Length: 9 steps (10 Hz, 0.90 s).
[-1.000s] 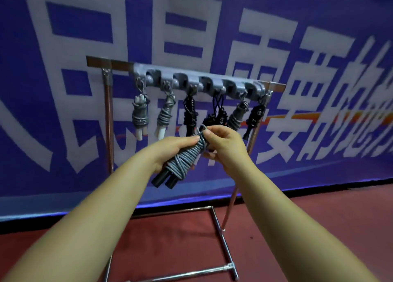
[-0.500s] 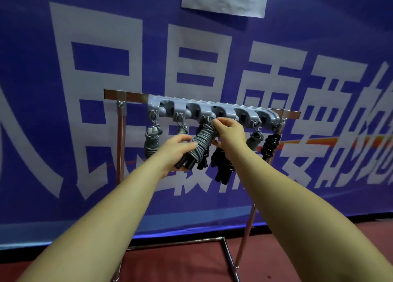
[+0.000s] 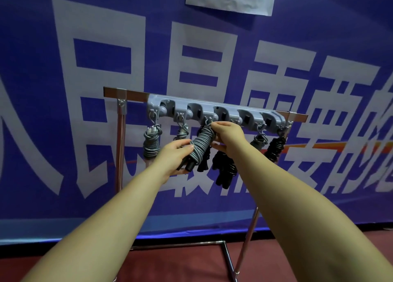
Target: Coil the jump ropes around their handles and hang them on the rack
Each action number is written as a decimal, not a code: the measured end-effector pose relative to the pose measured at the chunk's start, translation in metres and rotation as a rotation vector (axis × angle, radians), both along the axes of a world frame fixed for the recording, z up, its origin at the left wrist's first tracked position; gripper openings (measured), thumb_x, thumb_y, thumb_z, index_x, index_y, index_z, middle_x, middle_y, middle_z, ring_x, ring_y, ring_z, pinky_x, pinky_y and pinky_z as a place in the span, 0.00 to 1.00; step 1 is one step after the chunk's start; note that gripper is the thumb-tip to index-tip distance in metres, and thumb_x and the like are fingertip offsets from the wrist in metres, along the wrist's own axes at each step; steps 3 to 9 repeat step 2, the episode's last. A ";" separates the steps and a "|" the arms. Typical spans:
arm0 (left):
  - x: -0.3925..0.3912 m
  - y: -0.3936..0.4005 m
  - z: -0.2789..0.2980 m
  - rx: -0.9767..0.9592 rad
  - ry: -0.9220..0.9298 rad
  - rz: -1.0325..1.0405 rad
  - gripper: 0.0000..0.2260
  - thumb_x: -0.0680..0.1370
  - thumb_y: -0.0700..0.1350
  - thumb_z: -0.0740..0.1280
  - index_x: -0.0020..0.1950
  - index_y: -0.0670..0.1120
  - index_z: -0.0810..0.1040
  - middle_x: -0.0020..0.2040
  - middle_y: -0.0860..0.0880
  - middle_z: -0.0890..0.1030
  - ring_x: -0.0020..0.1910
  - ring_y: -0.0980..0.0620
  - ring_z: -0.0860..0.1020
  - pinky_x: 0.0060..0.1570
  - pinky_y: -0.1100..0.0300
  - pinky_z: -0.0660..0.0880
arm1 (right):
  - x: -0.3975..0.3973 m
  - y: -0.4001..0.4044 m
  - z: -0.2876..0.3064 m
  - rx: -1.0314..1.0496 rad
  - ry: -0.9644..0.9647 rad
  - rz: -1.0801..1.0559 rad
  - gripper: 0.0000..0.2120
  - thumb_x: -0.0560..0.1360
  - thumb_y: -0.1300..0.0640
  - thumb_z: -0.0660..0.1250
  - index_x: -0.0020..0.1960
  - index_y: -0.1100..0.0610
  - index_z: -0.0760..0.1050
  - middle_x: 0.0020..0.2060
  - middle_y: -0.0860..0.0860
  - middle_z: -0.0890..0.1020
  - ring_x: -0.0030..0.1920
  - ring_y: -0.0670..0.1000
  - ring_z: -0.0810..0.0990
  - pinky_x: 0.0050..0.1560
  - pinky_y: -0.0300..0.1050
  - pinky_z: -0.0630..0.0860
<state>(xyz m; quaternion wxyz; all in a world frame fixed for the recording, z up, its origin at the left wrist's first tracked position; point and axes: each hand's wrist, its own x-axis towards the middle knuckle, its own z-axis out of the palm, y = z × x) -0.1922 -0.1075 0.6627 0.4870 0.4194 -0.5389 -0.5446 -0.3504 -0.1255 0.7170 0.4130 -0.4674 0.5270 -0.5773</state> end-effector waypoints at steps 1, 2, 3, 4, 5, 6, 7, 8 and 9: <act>-0.005 0.001 -0.006 0.018 -0.032 0.014 0.14 0.81 0.46 0.63 0.67 0.52 0.73 0.57 0.48 0.80 0.52 0.49 0.80 0.46 0.52 0.80 | -0.003 0.005 -0.011 -0.045 -0.014 0.064 0.05 0.79 0.57 0.65 0.52 0.55 0.79 0.47 0.54 0.81 0.45 0.51 0.80 0.41 0.45 0.80; -0.009 0.009 -0.010 0.038 -0.118 0.028 0.17 0.81 0.51 0.61 0.70 0.52 0.70 0.63 0.49 0.77 0.61 0.47 0.75 0.58 0.50 0.73 | -0.004 0.012 -0.023 -0.009 0.044 0.105 0.14 0.79 0.55 0.64 0.64 0.55 0.72 0.49 0.53 0.80 0.40 0.50 0.79 0.42 0.46 0.78; -0.009 0.009 -0.010 0.038 -0.118 0.028 0.17 0.81 0.51 0.61 0.70 0.52 0.70 0.63 0.49 0.77 0.61 0.47 0.75 0.58 0.50 0.73 | -0.004 0.012 -0.023 -0.009 0.044 0.105 0.14 0.79 0.55 0.64 0.64 0.55 0.72 0.49 0.53 0.80 0.40 0.50 0.79 0.42 0.46 0.78; -0.009 0.009 -0.010 0.038 -0.118 0.028 0.17 0.81 0.51 0.61 0.70 0.52 0.70 0.63 0.49 0.77 0.61 0.47 0.75 0.58 0.50 0.73 | -0.004 0.012 -0.023 -0.009 0.044 0.105 0.14 0.79 0.55 0.64 0.64 0.55 0.72 0.49 0.53 0.80 0.40 0.50 0.79 0.42 0.46 0.78; -0.009 0.009 -0.010 0.038 -0.118 0.028 0.17 0.81 0.51 0.61 0.70 0.52 0.70 0.63 0.49 0.77 0.61 0.47 0.75 0.58 0.50 0.73 | -0.004 0.012 -0.023 -0.009 0.044 0.105 0.14 0.79 0.55 0.64 0.64 0.55 0.72 0.49 0.53 0.80 0.40 0.50 0.79 0.42 0.46 0.78; -0.009 0.009 -0.010 0.038 -0.118 0.028 0.17 0.81 0.51 0.61 0.70 0.52 0.70 0.63 0.49 0.77 0.61 0.47 0.75 0.58 0.50 0.73 | -0.004 0.012 -0.023 -0.009 0.044 0.105 0.14 0.79 0.55 0.64 0.64 0.55 0.72 0.49 0.53 0.80 0.40 0.50 0.79 0.42 0.46 0.78; -0.009 0.009 -0.010 0.038 -0.118 0.028 0.17 0.81 0.51 0.61 0.70 0.52 0.70 0.63 0.49 0.77 0.61 0.47 0.75 0.58 0.50 0.73 | -0.004 0.012 -0.023 -0.009 0.044 0.105 0.14 0.79 0.55 0.64 0.64 0.55 0.72 0.49 0.53 0.80 0.40 0.50 0.79 0.42 0.46 0.78; -0.009 0.009 -0.010 0.038 -0.118 0.028 0.17 0.81 0.51 0.61 0.70 0.52 0.70 0.63 0.49 0.77 0.61 0.47 0.75 0.58 0.50 0.73 | -0.004 0.012 -0.023 -0.009 0.044 0.105 0.14 0.79 0.55 0.64 0.64 0.55 0.72 0.49 0.53 0.80 0.40 0.50 0.79 0.42 0.46 0.78; -0.009 0.009 -0.010 0.038 -0.118 0.028 0.17 0.81 0.51 0.61 0.70 0.52 0.70 0.63 0.49 0.77 0.61 0.47 0.75 0.58 0.50 0.73 | -0.004 0.012 -0.023 -0.009 0.044 0.105 0.14 0.79 0.55 0.64 0.64 0.55 0.72 0.49 0.53 0.80 0.40 0.50 0.79 0.42 0.46 0.78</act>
